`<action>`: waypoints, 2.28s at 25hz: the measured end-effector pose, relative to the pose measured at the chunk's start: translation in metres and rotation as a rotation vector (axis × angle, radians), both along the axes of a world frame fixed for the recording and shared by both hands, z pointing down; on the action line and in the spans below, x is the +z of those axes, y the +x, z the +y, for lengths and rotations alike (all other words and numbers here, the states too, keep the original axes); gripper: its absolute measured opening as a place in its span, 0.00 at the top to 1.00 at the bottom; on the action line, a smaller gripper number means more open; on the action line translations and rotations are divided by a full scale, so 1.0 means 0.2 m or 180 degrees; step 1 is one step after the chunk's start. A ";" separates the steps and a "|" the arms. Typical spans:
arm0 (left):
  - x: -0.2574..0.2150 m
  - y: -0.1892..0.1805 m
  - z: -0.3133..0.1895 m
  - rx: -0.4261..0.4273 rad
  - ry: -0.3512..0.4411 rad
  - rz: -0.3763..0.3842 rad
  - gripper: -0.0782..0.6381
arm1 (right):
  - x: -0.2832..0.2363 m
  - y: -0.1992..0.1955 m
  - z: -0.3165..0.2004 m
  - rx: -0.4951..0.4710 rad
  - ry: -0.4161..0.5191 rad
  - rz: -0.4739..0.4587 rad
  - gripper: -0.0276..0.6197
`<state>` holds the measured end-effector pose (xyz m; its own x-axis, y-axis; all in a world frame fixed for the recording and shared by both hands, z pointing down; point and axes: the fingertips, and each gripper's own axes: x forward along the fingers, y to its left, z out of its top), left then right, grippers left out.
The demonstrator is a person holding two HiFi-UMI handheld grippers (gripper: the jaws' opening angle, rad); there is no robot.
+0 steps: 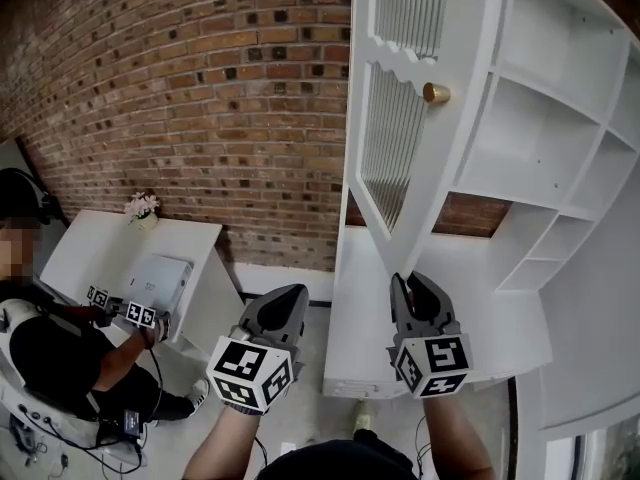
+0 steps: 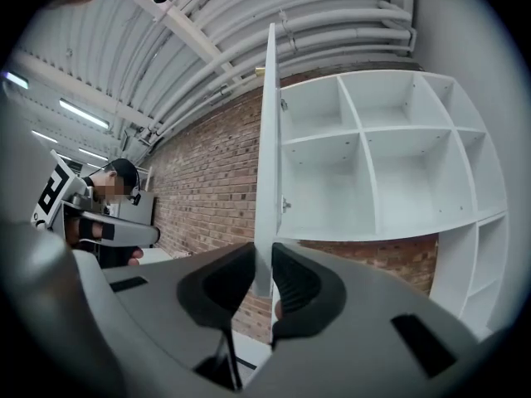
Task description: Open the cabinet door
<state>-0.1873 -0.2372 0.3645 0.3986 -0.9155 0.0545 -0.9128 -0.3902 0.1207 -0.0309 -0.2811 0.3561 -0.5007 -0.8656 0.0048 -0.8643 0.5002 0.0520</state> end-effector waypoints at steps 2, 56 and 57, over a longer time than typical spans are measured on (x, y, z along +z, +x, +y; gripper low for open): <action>-0.01 -0.02 0.02 -0.0037 0.0000 -0.0001 0.88 | 0.00 -0.05 0.01 -0.0094 0.0000 0.0013 0.86; 0.01 0.30 0.18 0.0410 0.0073 0.0007 0.88 | 0.06 0.13 0.24 -0.0068 0.0002 0.0103 0.93; 0.01 0.32 0.18 0.0429 0.0079 0.0011 0.88 | 0.06 0.17 0.25 -0.0031 0.0002 0.0094 0.93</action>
